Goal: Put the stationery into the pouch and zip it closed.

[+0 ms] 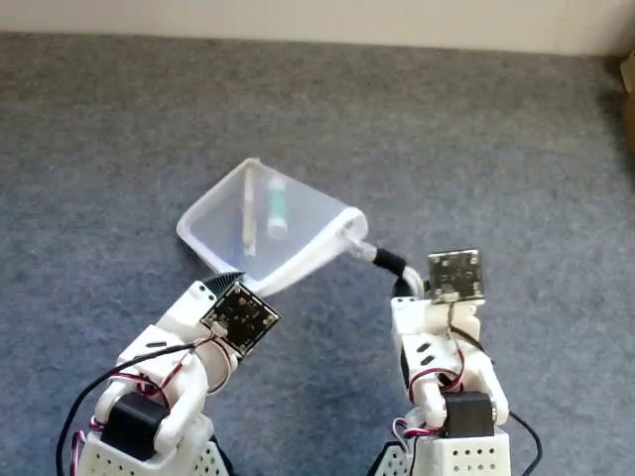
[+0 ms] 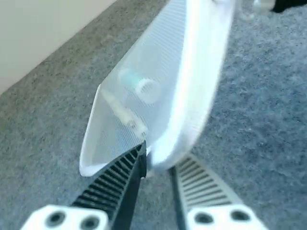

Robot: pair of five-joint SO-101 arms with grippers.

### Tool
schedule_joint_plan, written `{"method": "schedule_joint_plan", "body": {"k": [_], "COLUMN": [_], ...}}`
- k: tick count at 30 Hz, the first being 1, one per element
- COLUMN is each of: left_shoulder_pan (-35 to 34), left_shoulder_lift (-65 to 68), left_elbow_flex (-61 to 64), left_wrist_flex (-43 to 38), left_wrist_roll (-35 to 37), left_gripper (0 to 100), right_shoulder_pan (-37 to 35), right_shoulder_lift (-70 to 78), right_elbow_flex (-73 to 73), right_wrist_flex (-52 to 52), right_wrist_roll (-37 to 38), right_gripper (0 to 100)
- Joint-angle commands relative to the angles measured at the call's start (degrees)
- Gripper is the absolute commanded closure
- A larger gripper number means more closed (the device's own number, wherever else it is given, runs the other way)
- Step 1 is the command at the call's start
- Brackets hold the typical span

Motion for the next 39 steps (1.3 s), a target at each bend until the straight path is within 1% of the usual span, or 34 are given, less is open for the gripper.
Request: {"method": "schedule_joint_plan", "body": {"k": [1, 3, 9, 13, 15, 17, 21, 24, 27, 29, 31, 33, 39], "left_shoulder_pan": [-0.4, -0.4, -0.3, 3.1, 3.6, 3.6, 3.3, 1.8, 1.5, 1.3, -0.5, -2.3, -7.1], "left_shoulder_lift": [-0.2, -0.2, -0.2, -0.2, -0.2, -0.2, -0.1, -0.1, -0.1, -0.1, -0.1, -0.1, -0.1], "left_elbow_flex": [-0.1, 0.3, 0.7, 0.3, -0.7, -1.1, -2.0, -3.3, -3.9, -5.2, -6.7, -8.2, -11.2], "left_wrist_flex": [0.4, 0.4, 0.3, 0.4, 0.4, 0.2, 0.4, 0.4, 0.4, 0.4, 0.4, 0.4, 0.0], "left_wrist_roll": [1.1, 2.4, 2.9, 3.0, 3.3, 7.4, 16.0, 19.7, 21.9, 22.2, 23.3, 24.2, 23.9], "left_gripper": [78, 75, 74, 74, 74, 73, 66, 66, 67, 67, 67, 67, 67], "right_shoulder_pan": [-2.8, -3.8, -7.8, -10.9, -12.8, -13.7, -13.9, -13.9, -13.9, -13.7, -13.6, -13.6, -13.6], "right_shoulder_lift": [-0.6, -0.6, -0.6, -0.6, -0.6, -0.6, -0.6, -0.6, -0.6, -0.6, -0.6, -0.6, -0.6], "right_elbow_flex": [-0.6, -0.6, -0.7, -0.8, -1.8, -3.6, -7.0, -7.4, -7.3, -7.3, -7.1, -7.1, -6.1], "right_wrist_flex": [0.5, 0.6, 5.1, 6.8, 7.8, 9.5, 11.7, 11.3, 10.9, 8.7, 7.0, 6.9, 6.9], "right_wrist_roll": [2.4, 3.3, 3.3, 3.3, 3.3, 3.0, 2.4, -0.9, -1.1, -1.3, -1.2, -1.2, -1.1], "right_gripper": [78.0, 78.0, 78.0, 78.0, 78.0, 78.0, 78.0, 78.0, 78.0, 78.0, 78.1, 78.1, 78.2]}}
